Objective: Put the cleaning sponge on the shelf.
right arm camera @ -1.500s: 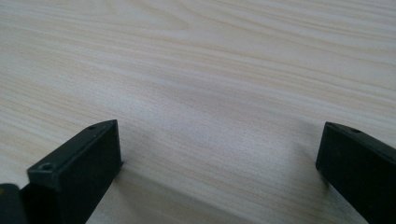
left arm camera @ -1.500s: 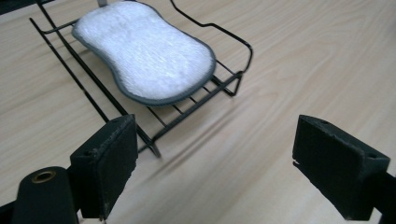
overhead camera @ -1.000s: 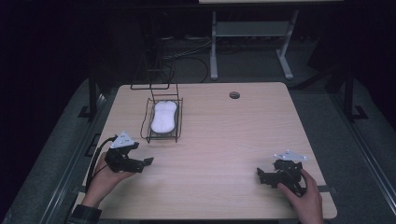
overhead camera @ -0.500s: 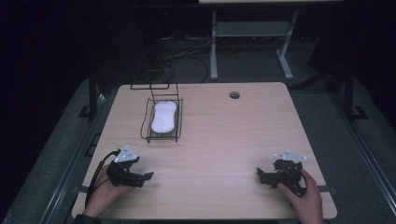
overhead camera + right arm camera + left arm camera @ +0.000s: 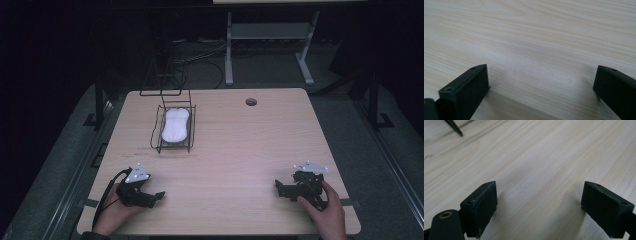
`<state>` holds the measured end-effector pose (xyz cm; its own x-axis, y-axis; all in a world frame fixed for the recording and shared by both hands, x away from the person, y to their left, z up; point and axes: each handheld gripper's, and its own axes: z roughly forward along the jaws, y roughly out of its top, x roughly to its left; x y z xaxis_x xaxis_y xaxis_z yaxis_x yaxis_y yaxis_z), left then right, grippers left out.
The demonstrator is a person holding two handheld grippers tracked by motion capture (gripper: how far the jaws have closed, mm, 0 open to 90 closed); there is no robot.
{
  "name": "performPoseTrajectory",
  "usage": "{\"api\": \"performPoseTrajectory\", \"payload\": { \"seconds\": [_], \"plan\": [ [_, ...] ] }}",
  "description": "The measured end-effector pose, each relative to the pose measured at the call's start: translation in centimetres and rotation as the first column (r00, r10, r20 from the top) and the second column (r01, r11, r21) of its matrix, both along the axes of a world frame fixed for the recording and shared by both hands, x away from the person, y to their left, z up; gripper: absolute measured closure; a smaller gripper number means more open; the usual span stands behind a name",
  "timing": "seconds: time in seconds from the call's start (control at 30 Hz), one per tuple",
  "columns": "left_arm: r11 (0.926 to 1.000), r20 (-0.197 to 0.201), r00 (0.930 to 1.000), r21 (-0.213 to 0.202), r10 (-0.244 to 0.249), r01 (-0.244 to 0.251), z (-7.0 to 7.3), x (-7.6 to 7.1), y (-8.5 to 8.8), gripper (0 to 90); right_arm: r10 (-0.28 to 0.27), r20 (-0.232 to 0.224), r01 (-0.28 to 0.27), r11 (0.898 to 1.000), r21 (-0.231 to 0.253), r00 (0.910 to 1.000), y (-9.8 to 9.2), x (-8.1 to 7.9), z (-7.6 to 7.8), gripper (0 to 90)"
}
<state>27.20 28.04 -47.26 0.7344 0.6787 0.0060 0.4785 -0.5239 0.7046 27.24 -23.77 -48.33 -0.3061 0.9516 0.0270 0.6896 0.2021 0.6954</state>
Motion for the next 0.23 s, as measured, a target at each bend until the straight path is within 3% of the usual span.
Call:
{"api": "performPoseTrajectory", "payload": {
  "seconds": [0.23],
  "plan": [
    [0.9998, 0.016, 0.9998, -0.018, -0.008, 0.009, -0.19, -0.17, 0.29, 13.0, 0.001, 0.001, -0.001, 1.0, -0.001, 1.0, -0.01, 0.0, 0.0, 0.0]
  ]
}}
